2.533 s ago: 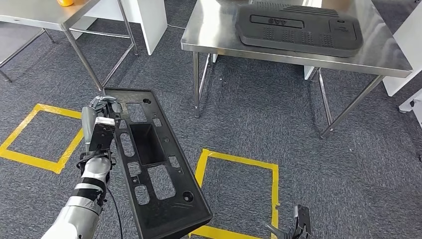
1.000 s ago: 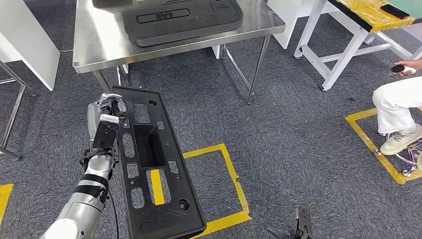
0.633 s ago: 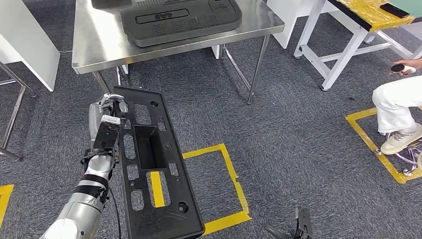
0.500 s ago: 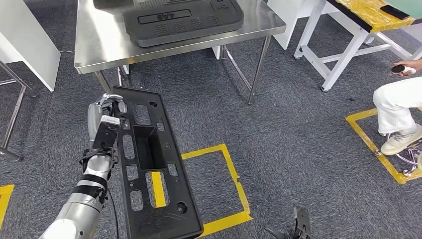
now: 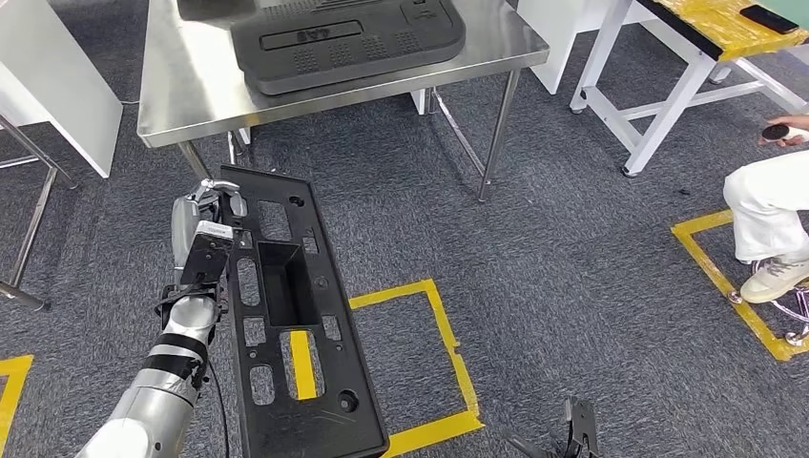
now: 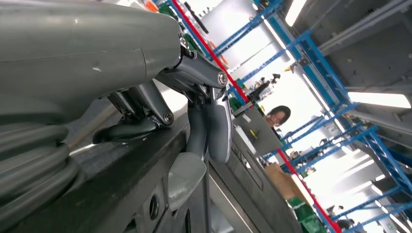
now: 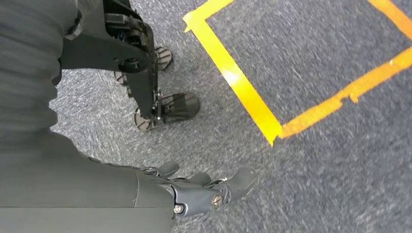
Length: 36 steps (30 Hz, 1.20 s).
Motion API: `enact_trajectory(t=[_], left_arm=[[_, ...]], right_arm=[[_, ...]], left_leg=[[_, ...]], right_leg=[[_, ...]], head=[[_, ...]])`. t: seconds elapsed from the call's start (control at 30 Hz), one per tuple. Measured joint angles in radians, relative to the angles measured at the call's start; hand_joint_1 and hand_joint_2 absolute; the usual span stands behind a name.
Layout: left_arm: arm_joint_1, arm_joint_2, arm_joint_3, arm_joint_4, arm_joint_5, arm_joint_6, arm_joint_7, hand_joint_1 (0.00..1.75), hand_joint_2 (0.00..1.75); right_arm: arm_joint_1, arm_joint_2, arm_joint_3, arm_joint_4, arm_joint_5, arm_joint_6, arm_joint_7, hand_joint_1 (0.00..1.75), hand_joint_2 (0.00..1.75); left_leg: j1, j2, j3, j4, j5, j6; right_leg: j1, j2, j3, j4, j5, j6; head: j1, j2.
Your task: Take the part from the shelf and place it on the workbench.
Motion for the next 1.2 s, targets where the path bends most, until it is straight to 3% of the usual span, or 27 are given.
enact_trajectory(t=[0.07,0.13,0.17,0.2,0.23,0.27,0.33,0.37,0.43,0.53,0.6,0.67,0.7,0.73,0.77,0.83,0.9,0.97,1.07,1.17,1.2], left_arm=[[0.000,0.001,0.000,0.000,0.000,0.000,0.000,1.75,1.75],[0.002,0.003,-0.001,0.000,0.001,0.000,0.000,1.75,1.75],[0.005,0.004,-0.001,0.000,0.001,0.000,0.000,1.75,1.75],[0.008,0.005,-0.001,0.000,0.001,0.000,0.001,1.75,1.75],[0.011,0.006,-0.001,0.000,0.001,0.000,0.001,1.75,1.75],[0.012,0.007,-0.001,0.000,0.001,0.000,0.001,1.75,1.75],[0.012,0.008,-0.001,0.000,0.001,0.000,0.001,1.75,1.75],[0.011,0.008,-0.001,0.000,0.001,0.000,0.001,1.75,1.75],[0.012,0.008,-0.001,0.001,0.001,0.000,0.001,1.75,1.75],[0.010,0.009,-0.001,0.000,0.001,0.000,0.001,1.75,1.75],[0.007,0.009,-0.001,0.000,0.001,0.000,0.000,1.75,1.75],[0.008,0.009,-0.001,0.000,0.001,0.000,0.000,1.75,1.75],[0.009,0.009,-0.001,0.000,0.000,0.000,0.000,1.75,1.75],[0.010,0.009,-0.001,0.000,0.000,0.000,0.000,1.75,1.75],[0.011,0.009,-0.001,0.000,0.000,0.000,0.000,1.75,1.75],[0.010,0.009,-0.001,-0.001,0.001,0.000,0.000,1.75,1.75],[0.007,0.009,-0.001,-0.001,0.001,-0.001,0.000,1.75,1.75],[0.004,0.009,-0.001,-0.001,0.001,-0.001,0.001,1.75,1.75],[0.000,0.011,-0.001,-0.001,0.000,-0.004,0.003,1.75,1.75],[-0.005,0.012,-0.002,0.000,-0.001,-0.009,0.008,1.75,1.75],[-0.004,0.013,-0.002,0.001,-0.001,-0.010,0.010,1.75,1.75]], right_arm=[[-0.001,0.001,0.000,0.000,0.001,0.000,0.000,0.00,1.75],[-0.002,0.002,0.000,0.000,0.001,0.000,0.000,0.00,1.75],[-0.002,0.001,0.000,0.000,0.001,0.000,0.000,0.00,1.75],[-0.001,0.001,0.000,0.000,0.001,0.000,0.000,0.00,1.75],[-0.001,0.002,0.000,0.000,0.001,0.000,0.000,0.00,1.75],[-0.001,0.003,0.000,0.000,0.001,0.000,0.000,0.00,1.75],[-0.001,0.004,0.000,0.000,0.001,0.000,0.000,0.00,1.75],[-0.002,0.005,0.000,0.000,0.001,0.000,0.000,0.00,1.75],[-0.002,0.004,0.000,0.000,0.001,0.000,0.000,0.00,1.75],[0.000,0.004,-0.001,0.000,0.001,0.000,0.000,0.00,1.75],[-0.002,0.005,-0.001,0.000,0.001,0.000,0.000,0.00,1.75],[-0.003,0.005,-0.001,0.000,0.001,0.000,0.000,0.00,1.75],[-0.002,0.005,-0.001,0.000,0.001,0.000,0.000,0.00,1.75],[0.000,0.005,-0.001,0.000,0.001,0.000,0.000,0.00,1.75],[0.000,0.005,-0.001,0.000,0.001,0.000,0.000,0.00,1.75],[-0.001,0.004,-0.002,0.000,0.001,0.000,0.000,0.00,1.75],[-0.003,0.003,-0.004,0.000,0.001,0.000,0.000,0.00,1.75],[-0.004,0.003,-0.006,0.000,0.002,0.000,0.000,0.00,1.75],[-0.003,0.004,-0.006,0.000,0.003,0.000,0.000,0.00,1.75],[-0.004,0.004,-0.007,-0.001,0.004,0.000,-0.001,0.00,1.75],[-0.004,0.004,-0.007,-0.001,0.005,0.000,-0.001,0.00,1.75]], left_leg=[[0.005,-0.016,-0.024,0.062,-0.035,-0.005],[0.004,-0.036,-0.097,0.201,-0.090,-0.002],[0.004,-0.041,-0.138,0.266,-0.107,-0.001],[0.004,-0.043,-0.168,0.302,-0.106,0.000],[0.004,-0.044,-0.179,0.298,-0.082,0.002],[0.004,-0.044,-0.171,0.255,-0.040,0.004],[0.004,-0.047,-0.124,0.121,0.045,0.008],[0.004,-0.049,-0.102,0.070,0.066,0.009],[-0.001,-0.053,-0.087,0.035,0.066,0.011],[0.000,-0.053,-0.080,0.026,0.065,0.026],[0.003,-0.052,-0.072,0.022,0.062,0.038],[0.002,-0.051,-0.069,0.021,0.057,0.045],[0.001,-0.051,-0.066,0.022,0.053,0.046],[0.000,-0.051,-0.062,0.022,0.050,0.046],[0.000,-0.051,-0.056,0.022,0.045,0.045],[-0.001,-0.051,-0.042,0.021,0.035,0.040],[-0.007,-0.051,-0.036,0.020,0.025,0.031],[-0.010,-0.050,-0.033,0.016,0.020,0.022],[-0.007,-0.047,-0.044,0.045,-0.004,0.010],[-0.007,-0.047,-0.137,0.222,-0.072,0.006],[-0.007,-0.047,-0.173,0.276,-0.082,0.005]], right_leg=[[-0.004,0.007,0.014,-0.001,-0.008,-0.018],[-0.001,0.013,0.025,-0.002,-0.017,-0.032],[0.002,0.016,0.030,-0.001,-0.021,-0.037],[0.005,0.020,0.035,-0.001,-0.025,-0.041],[0.006,0.025,0.041,-0.001,-0.029,-0.043],[0.007,0.030,0.049,0.000,-0.034,-0.042],[0.010,0.039,0.061,0.002,-0.045,-0.034],[0.012,0.042,0.062,0.004,-0.049,-0.029],[0.015,0.045,0.057,0.004,-0.051,-0.019],[0.011,0.039,0.044,0.017,-0.059,-0.006],[0.011,0.024,-0.006,0.106,-0.092,-0.003],[0.011,0.015,-0.090,0.246,-0.131,-0.003],[0.011,0.014,-0.123,0.291,-0.137,-0.001],[0.011,0.014,-0.135,0.297,-0.127,0.004],[0.011,0.013,-0.125,0.260,-0.100,0.011],[0.012,0.007,-0.060,0.112,-0.030,0.019],[0.018,0.003,-0.011,0.014,0.003,0.010],[0.024,0.006,-0.003,0.003,0.000,-0.005],[0.013,0.008,0.010,-0.002,-0.007,-0.024],[0.013,0.011,0.029,-0.004,-0.019,-0.045],[0.014,0.012,0.034,-0.003,-0.023,-0.049]], head=[[-0.003,0.000],[-0.005,0.000],[-0.005,0.000],[-0.005,0.000],[-0.006,0.000],[-0.006,0.000],[-0.006,0.000],[-0.006,0.000],[-0.004,0.000],[-0.003,0.000],[0.001,0.000],[0.004,0.000],[0.004,0.000],[0.005,0.000],[0.005,0.000],[0.005,0.000],[0.005,0.000],[0.004,0.000],[0.001,0.000],[-0.004,0.000],[-0.004,0.000]])
